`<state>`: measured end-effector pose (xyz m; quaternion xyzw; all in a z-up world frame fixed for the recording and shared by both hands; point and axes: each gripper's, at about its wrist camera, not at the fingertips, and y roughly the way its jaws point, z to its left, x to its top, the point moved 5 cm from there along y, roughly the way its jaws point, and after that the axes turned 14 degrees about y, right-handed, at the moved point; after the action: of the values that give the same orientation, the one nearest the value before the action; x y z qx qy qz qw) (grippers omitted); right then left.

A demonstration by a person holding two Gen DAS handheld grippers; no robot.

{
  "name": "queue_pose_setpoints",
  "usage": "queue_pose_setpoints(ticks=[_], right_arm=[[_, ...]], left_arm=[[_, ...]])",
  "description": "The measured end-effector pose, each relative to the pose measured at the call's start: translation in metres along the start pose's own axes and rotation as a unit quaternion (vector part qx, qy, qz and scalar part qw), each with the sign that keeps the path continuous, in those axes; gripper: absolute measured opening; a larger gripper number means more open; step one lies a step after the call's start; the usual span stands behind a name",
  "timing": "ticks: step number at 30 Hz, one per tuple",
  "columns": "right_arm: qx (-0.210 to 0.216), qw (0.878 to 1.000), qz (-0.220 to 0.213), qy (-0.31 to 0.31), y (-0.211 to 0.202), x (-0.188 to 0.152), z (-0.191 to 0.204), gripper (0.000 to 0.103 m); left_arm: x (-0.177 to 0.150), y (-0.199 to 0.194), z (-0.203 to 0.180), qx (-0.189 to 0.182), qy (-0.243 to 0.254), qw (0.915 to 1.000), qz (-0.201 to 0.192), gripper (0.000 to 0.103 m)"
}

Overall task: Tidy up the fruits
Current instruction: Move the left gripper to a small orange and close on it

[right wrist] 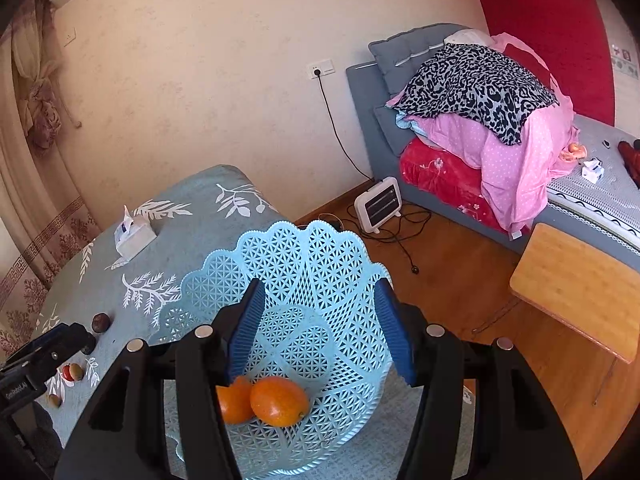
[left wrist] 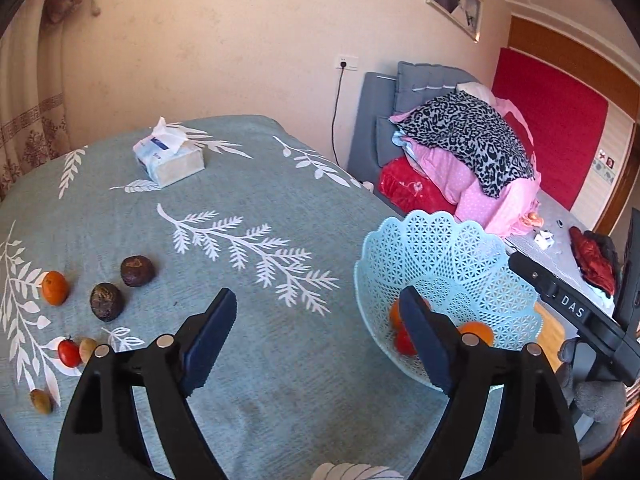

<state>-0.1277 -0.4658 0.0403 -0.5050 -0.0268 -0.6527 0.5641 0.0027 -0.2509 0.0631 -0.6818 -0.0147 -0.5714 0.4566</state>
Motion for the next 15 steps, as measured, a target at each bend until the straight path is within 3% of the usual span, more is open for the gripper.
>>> queue_pose_setpoints(ticks=[5, 15], right_arm=[[0.002, 1.000, -0.003, -0.007, -0.002, -0.003, 0.007, 0.066], [0.011, 0.998, 0.002, -0.055, -0.002, -0.024, 0.040, 0.066]], left_arm=[[-0.002, -0.017, 0.028, 0.032, -0.015, 0.9993, -0.013, 0.086], [-0.021, -0.049, 0.092, 0.094, -0.051, 0.9940, -0.023, 0.088]])
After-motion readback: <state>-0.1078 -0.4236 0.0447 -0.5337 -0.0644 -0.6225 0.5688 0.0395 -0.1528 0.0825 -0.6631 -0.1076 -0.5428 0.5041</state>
